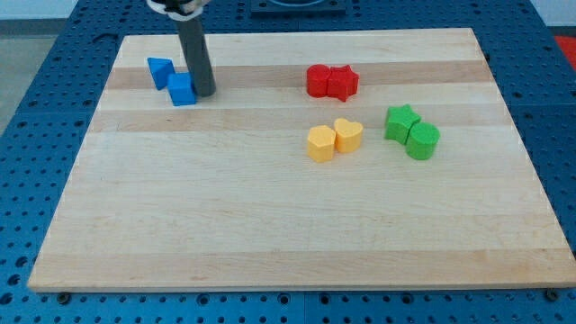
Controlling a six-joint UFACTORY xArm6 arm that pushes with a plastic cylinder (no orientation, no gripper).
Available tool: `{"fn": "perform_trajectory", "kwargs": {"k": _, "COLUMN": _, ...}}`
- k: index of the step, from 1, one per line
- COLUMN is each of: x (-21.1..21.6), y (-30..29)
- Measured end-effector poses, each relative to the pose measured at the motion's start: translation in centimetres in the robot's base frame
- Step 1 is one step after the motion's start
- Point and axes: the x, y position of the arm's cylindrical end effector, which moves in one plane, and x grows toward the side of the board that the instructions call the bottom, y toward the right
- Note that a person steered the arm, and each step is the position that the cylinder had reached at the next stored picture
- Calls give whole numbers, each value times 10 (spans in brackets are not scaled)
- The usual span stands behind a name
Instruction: Move your arm towards yellow heart
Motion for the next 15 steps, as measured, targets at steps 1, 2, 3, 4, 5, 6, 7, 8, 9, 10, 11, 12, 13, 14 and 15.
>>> {"fn": "perform_trajectory", "kwargs": {"k": 1, "x": -11, "y": -32}}
{"fn": "perform_trajectory", "kwargs": {"k": 2, "x": -14, "y": -31}}
{"fn": "perform_trajectory", "kwargs": {"k": 3, "x": 1, "y": -11}}
{"fn": "perform_trajectory", "kwargs": {"k": 4, "x": 24, "y": 5}}
{"fn": "perform_trajectory", "kwargs": {"k": 5, "x": 24, "y": 11}}
{"fn": "perform_trajectory", "kwargs": {"k": 6, "x": 27, "y": 67}}
{"fn": "perform_trajectory", "kwargs": {"k": 7, "x": 27, "y": 68}}
{"fn": "perform_trajectory", "kwargs": {"k": 8, "x": 28, "y": 92}}
{"fn": "perform_trajectory", "kwargs": {"k": 9, "x": 28, "y": 117}}
{"fn": "perform_trajectory", "kwargs": {"k": 10, "x": 28, "y": 117}}
{"fn": "perform_trajectory", "kwargs": {"k": 11, "x": 28, "y": 117}}
{"fn": "perform_trajectory", "kwargs": {"k": 12, "x": 26, "y": 129}}
{"fn": "perform_trajectory", "kwargs": {"k": 13, "x": 53, "y": 119}}
{"fn": "perform_trajectory", "kwargs": {"k": 14, "x": 58, "y": 119}}
{"fn": "perform_trajectory", "kwargs": {"k": 15, "x": 58, "y": 148}}
